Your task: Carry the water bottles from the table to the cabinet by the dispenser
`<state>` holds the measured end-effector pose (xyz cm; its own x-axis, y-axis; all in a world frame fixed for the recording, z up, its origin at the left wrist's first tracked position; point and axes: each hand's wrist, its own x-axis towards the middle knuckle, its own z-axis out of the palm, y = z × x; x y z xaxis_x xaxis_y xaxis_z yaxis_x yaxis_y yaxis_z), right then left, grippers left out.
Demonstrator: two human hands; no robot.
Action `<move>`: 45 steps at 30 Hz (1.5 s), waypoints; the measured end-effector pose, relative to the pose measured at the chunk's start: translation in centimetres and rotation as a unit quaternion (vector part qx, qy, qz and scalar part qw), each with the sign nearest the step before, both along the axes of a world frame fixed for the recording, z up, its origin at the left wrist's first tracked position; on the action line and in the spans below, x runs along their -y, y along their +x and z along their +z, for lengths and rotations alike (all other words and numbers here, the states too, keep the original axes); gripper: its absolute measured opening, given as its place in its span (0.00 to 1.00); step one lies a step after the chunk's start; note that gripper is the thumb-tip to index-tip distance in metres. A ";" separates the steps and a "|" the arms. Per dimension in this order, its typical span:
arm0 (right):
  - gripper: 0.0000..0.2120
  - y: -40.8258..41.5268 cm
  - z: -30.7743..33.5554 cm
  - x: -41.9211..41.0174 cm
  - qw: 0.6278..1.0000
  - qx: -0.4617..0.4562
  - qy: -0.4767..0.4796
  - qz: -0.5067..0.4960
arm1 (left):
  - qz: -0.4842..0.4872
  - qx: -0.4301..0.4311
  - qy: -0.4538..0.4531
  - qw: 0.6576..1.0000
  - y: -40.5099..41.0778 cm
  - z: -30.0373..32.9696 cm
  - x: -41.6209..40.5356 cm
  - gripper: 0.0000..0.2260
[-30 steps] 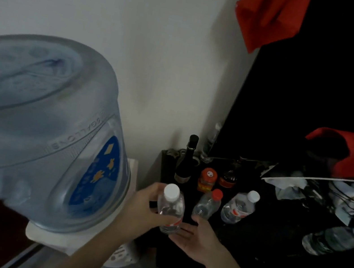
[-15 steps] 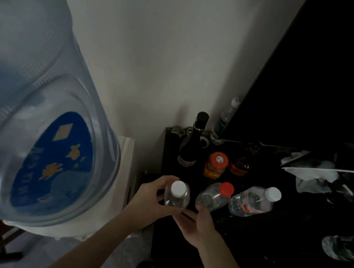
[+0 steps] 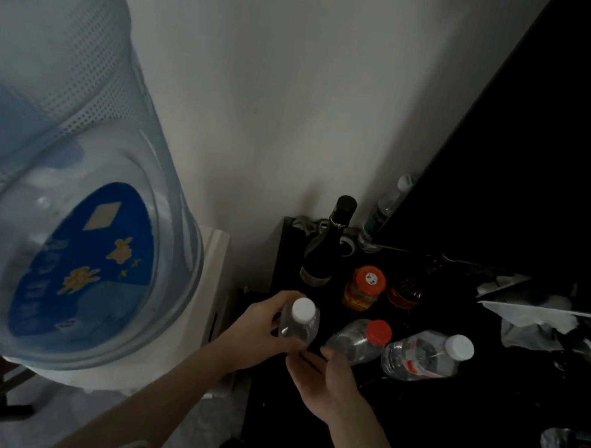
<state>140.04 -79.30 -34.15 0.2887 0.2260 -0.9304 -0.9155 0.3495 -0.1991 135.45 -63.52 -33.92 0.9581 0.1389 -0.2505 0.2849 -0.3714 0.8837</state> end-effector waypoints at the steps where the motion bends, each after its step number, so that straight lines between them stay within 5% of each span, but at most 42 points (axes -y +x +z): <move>1: 0.18 0.0 0.1 0.1 1.000 0.001 0.006 0.007 | -0.010 -0.006 0.002 1.000 0.1 0.1 -0.1 0.29; 13: 0.13 -1.7 7.6 2.0 0.977 0.094 0.001 0.190 | -0.004 -0.061 0.178 0.982 -1.9 6.6 0.7 0.48; 16: 0.12 -2.7 10.5 2.0 0.942 0.153 -0.040 0.297 | 0.010 -0.044 0.236 0.971 -4.1 9.5 1.1 0.49; 21: 0.04 -5.4 15.6 1.7 0.845 0.316 -0.117 0.416 | 0.009 -0.020 0.347 0.938 -10.2 15.7 1.9 0.32; 27: 0.08 -12.8 22.3 -1.9 0.588 0.598 -0.110 0.533 | 0.122 0.068 0.482 0.865 -21.1 22.8 0.7 0.25; 33: 0.14 -25.3 28.7 -9.9 0.371 0.794 -0.064 0.477 | 0.285 -0.004 0.546 0.788 -35.5 28.6 -2.4 0.24; 38: 0.20 -36.4 30.0 -15.7 0.203 0.845 -0.035 0.494 | 0.423 -0.092 0.550 0.714 -48.3 29.8 -2.7 0.24; 45: 0.27 -50.0 30.5 -20.7 0.027 0.871 0.034 0.489 | 0.558 -0.221 0.522 0.606 -63.0 29.7 -1.3 0.30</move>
